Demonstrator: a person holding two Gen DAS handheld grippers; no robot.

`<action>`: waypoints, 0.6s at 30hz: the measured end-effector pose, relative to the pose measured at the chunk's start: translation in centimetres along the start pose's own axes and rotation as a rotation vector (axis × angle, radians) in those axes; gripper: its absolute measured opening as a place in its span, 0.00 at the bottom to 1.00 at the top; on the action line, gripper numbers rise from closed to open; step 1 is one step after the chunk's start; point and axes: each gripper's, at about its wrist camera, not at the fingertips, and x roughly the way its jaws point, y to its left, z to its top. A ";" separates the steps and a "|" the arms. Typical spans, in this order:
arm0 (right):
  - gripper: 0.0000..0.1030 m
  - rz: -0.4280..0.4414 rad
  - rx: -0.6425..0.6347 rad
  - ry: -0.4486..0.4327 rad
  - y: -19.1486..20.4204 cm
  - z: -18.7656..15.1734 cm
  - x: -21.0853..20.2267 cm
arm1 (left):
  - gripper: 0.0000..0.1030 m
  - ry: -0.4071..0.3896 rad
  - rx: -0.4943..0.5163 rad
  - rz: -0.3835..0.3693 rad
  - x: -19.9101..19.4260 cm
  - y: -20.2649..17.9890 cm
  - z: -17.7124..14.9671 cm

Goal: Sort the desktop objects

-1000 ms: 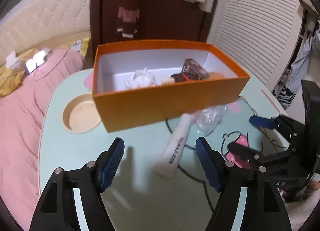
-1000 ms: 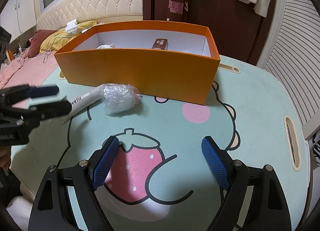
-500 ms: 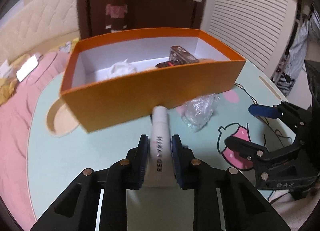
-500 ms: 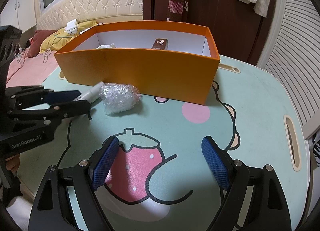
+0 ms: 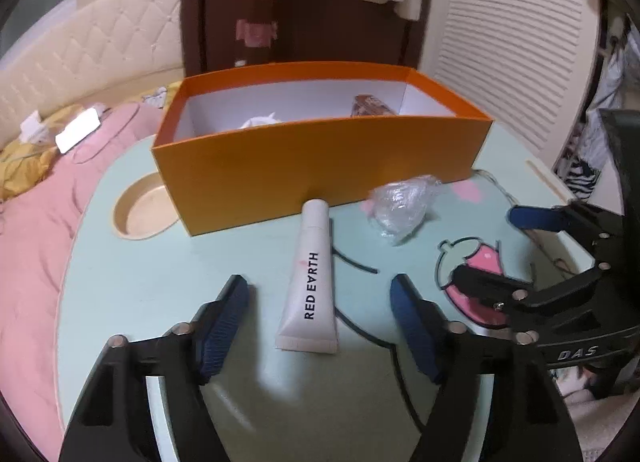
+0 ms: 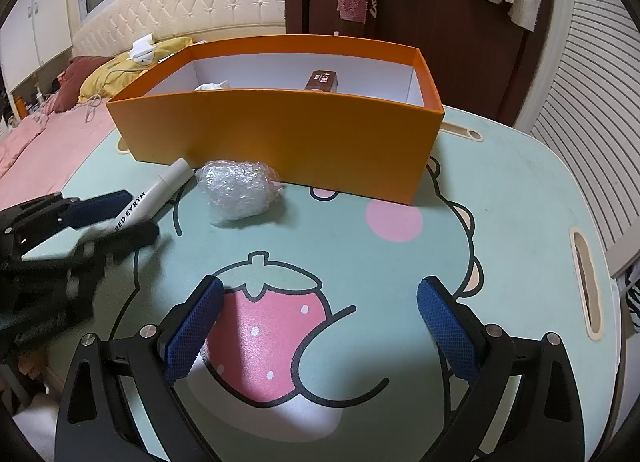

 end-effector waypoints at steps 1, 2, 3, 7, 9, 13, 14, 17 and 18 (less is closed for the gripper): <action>0.95 -0.004 0.006 0.000 -0.1 0.0 0.0 | 0.70 -0.002 -0.004 -0.004 0.0 0.1 0.1; 0.95 -0.004 0.009 0.000 -0.2 0.0 0.0 | 0.65 -0.004 -0.009 -0.009 0.0 0.2 0.2; 0.95 -0.003 0.011 -0.001 -0.2 0.0 0.0 | 0.58 -0.006 -0.013 -0.013 0.1 0.3 0.3; 0.95 -0.013 0.028 -0.027 -0.6 0.2 -0.3 | 0.19 0.005 -0.003 -0.014 0.4 0.3 0.8; 0.95 -0.021 0.050 -0.045 -1.1 0.4 -0.6 | 0.19 0.009 -0.001 -0.018 0.2 0.3 0.8; 0.95 0.031 0.149 -0.082 -2.4 1.4 -1.5 | 0.19 -0.016 -0.037 -0.033 -1.0 0.7 0.6; 0.95 0.051 0.168 -0.083 -2.5 1.8 -1.6 | 0.19 -0.030 -0.043 -0.029 -1.5 0.8 0.7; 0.95 0.071 0.138 -0.077 -1.3 2.8 -1.3 | 0.19 -0.060 -0.064 -0.014 -2.6 1.4 0.9; 0.95 0.080 0.118 -0.068 -0.7 3.1 -1.0 | 0.19 -0.063 -0.069 -0.008 -2.8 1.6 0.8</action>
